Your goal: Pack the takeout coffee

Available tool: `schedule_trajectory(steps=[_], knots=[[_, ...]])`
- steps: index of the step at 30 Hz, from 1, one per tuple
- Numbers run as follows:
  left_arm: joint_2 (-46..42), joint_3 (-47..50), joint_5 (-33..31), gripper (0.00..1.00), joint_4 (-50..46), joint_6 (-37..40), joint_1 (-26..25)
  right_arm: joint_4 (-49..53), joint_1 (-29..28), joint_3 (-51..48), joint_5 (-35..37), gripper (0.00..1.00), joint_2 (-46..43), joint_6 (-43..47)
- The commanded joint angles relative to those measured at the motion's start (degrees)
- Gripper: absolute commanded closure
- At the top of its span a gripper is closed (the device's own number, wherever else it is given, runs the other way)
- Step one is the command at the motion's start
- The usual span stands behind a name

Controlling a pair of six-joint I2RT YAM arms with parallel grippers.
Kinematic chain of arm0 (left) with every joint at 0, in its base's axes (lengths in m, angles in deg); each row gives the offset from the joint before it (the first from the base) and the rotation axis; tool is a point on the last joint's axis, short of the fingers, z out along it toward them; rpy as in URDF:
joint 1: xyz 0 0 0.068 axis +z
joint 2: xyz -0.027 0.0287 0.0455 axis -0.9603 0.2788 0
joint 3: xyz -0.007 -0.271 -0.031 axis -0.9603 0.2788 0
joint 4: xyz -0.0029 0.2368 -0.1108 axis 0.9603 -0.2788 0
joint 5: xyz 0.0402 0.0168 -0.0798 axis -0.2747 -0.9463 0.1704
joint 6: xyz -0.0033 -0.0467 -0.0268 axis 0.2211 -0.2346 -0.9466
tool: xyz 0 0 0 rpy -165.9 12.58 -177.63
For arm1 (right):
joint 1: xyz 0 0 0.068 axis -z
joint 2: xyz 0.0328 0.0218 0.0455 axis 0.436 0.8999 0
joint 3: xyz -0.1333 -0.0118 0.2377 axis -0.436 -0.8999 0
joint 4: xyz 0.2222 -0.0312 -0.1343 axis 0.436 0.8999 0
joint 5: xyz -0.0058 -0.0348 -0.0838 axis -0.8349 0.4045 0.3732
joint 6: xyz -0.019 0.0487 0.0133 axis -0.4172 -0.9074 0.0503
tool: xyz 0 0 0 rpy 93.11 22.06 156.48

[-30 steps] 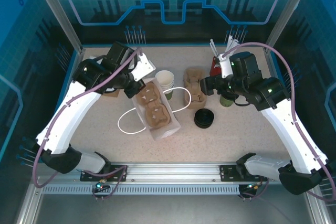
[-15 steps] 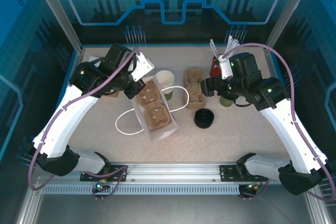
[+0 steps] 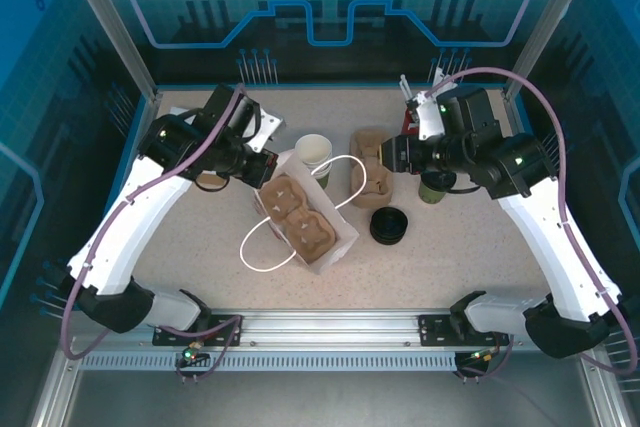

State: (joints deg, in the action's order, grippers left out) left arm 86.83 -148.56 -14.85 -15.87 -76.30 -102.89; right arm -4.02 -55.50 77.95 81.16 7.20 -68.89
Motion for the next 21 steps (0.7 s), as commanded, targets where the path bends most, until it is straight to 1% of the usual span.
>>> schedule_trajectory(steps=[1,3,5,7,9,10,11,13,14,15,18,21], knots=[[-0.7,3.7,6.0,1.00,2.5,-3.9,4.2,1.1,-3.9,3.2,-1.8,0.58,1.2,-2.0],[-1.0,5.5,7.5,1.00,3.9,-3.6,6.1,1.1,-6.8,4.9,-0.7,0.63,2.2,-2.0],[-1.0,6.8,9.0,1.00,5.0,-2.9,7.3,0.7,-10.2,6.5,0.6,0.66,3.4,-2.3],[-0.7,7.7,8.7,1.00,5.4,-2.5,7.7,0.4,-13.5,8.1,1.6,0.69,4.8,-2.5],[-0.7,8.4,8.1,1.00,5.7,-2.3,8.2,0.4,-16.8,9.8,2.3,0.71,6.8,-2.1],[-0.9,8.8,7.7,0.97,6.0,-2.3,8.5,0.9,-18.3,10.9,3.0,0.71,8.1,-2.1],[-1.1,9.2,7.0,0.91,6.2,-2.3,8.6,2.0,-19.7,12.1,3.4,0.71,9.7,-1.6],[-1.7,10.1,5.1,0.72,6.5,-2.4,8.8,4.7,-21.7,14.9,4.9,0.71,12.7,-1.1],[-2.1,10.7,4.6,0.67,6.7,-2.1,8.9,5.9,-22.8,16.3,5.7,0.71,14.2,-0.9],[-2.5,11.5,4.5,0.65,6.9,-2.0,9.2,6.4,-23.7,17.1,5.9,0.71,15.5,-0.6],[-3.6,13.6,4.1,0.52,6.8,-1.7,10.3,7.4,-26.4,19.6,5.8,0.71,19.3,-0.3],[-4.8,15.3,3.7,0.46,6.7,-1.6,11.3,8.4,-28.3,21.9,6.6,0.71,22.8,0.0]])
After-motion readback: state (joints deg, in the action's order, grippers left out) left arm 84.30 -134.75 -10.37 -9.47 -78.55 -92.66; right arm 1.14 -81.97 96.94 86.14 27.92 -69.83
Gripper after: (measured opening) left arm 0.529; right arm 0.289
